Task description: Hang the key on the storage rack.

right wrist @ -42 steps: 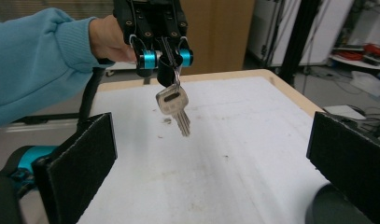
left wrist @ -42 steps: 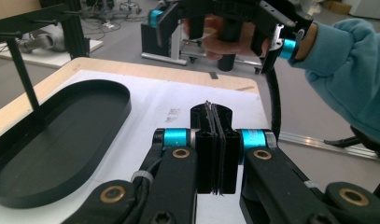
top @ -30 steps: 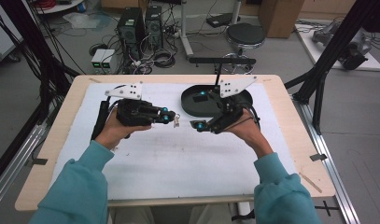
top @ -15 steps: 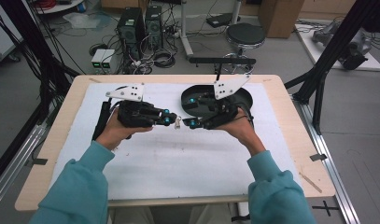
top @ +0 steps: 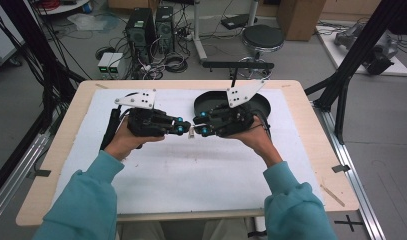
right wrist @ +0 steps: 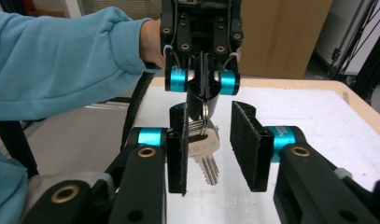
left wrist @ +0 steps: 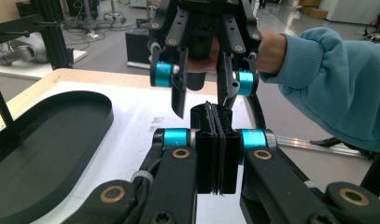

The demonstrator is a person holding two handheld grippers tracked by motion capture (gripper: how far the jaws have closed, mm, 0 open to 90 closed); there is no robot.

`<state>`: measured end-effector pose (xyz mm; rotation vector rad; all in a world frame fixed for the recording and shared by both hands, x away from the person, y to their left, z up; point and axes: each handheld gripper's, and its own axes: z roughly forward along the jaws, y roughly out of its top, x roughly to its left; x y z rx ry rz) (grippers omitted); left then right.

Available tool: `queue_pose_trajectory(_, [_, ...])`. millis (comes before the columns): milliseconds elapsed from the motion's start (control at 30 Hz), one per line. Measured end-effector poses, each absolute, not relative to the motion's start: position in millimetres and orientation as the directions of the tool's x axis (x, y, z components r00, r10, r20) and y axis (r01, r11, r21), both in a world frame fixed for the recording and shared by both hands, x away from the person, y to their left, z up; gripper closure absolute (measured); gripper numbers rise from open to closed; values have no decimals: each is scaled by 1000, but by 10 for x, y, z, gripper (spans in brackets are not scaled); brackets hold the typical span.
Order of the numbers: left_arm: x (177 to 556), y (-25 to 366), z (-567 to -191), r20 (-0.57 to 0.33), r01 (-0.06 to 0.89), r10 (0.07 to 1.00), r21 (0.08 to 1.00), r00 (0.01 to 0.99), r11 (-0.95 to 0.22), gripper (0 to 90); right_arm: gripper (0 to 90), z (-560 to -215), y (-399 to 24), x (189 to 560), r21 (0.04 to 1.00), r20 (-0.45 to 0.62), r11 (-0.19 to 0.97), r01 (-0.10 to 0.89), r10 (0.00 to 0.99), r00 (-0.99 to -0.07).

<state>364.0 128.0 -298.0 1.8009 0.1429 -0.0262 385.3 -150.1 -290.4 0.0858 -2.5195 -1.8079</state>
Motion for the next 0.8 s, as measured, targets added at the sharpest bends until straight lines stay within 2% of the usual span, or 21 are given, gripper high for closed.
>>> queue_pose_trajectory(533, [3647,1284,-2985,-86,102,81,969,993,-226,884,859,-2920,-1479,3824,939,-17,341,-37,-63,-998])
queue_pose_trajectory(800, [3658,1287,-2997,-88,104,79,968,993,-230,883,887,-2933,-1471,3824,933,64,356,47,-37,-997])
